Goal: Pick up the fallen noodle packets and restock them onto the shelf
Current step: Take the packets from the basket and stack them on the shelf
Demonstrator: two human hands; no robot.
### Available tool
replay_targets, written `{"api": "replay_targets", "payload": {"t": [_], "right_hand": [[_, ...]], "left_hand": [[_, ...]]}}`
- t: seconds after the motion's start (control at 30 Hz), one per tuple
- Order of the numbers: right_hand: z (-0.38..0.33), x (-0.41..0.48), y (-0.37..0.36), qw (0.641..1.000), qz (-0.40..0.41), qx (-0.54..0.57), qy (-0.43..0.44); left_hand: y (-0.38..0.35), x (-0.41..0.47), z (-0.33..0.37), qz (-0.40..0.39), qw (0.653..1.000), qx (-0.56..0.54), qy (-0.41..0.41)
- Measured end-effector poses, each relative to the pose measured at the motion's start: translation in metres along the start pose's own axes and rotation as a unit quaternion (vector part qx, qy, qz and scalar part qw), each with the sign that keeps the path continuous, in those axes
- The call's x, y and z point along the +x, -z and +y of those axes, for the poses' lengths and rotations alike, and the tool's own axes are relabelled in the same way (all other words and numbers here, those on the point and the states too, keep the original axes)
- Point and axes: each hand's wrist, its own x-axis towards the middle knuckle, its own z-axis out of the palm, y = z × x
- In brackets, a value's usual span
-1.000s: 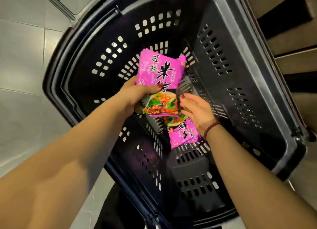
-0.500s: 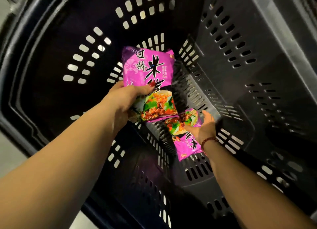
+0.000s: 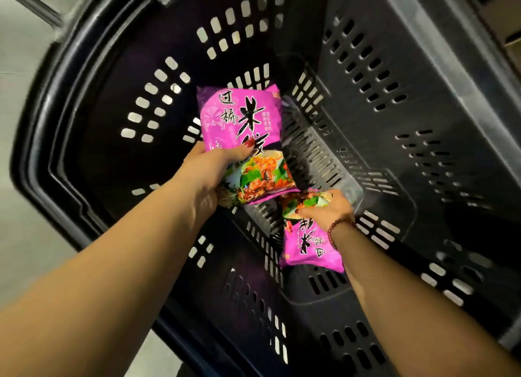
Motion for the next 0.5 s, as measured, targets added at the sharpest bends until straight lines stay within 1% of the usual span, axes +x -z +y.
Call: {"api": "replay_targets", "payload": {"t": [0.07, 0.1, 0.17, 0.27, 0.33, 0.4, 0.5], "right_hand": [[-0.001, -0.017, 0.013, 0.991, 0.021, 0.13, -0.008], [-0.004, -0.029, 0.022, 0.978, 0.033, 0.205, -0.007], [-0.012, -0.058, 0.04, 0.944, 0.046, 0.326, -0.011], [-0.019, -0.104, 0.071, 0.883, 0.026, 0.469, -0.017], [-0.028, -0.142, 0.095, 0.858, -0.004, 0.513, -0.007], [-0.037, -0.184, 0.121, 0.851, -0.027, 0.525, -0.013], [-0.049, -0.25, 0.156, 0.831, -0.035, 0.555, -0.018]], "left_hand": [[0.001, -0.019, 0.001, -0.001, 1.0, -0.003, -0.003], [0.002, -0.031, 0.002, -0.004, 1.0, -0.005, -0.007], [0.005, -0.06, 0.006, -0.014, 1.0, -0.013, -0.024], [0.012, -0.113, 0.013, -0.034, 0.998, -0.043, -0.033], [0.018, -0.152, 0.016, -0.038, 0.996, -0.071, -0.03], [0.026, -0.193, 0.017, -0.028, 0.995, -0.088, -0.024], [0.038, -0.258, 0.021, -0.034, 0.995, -0.096, -0.002]]}}
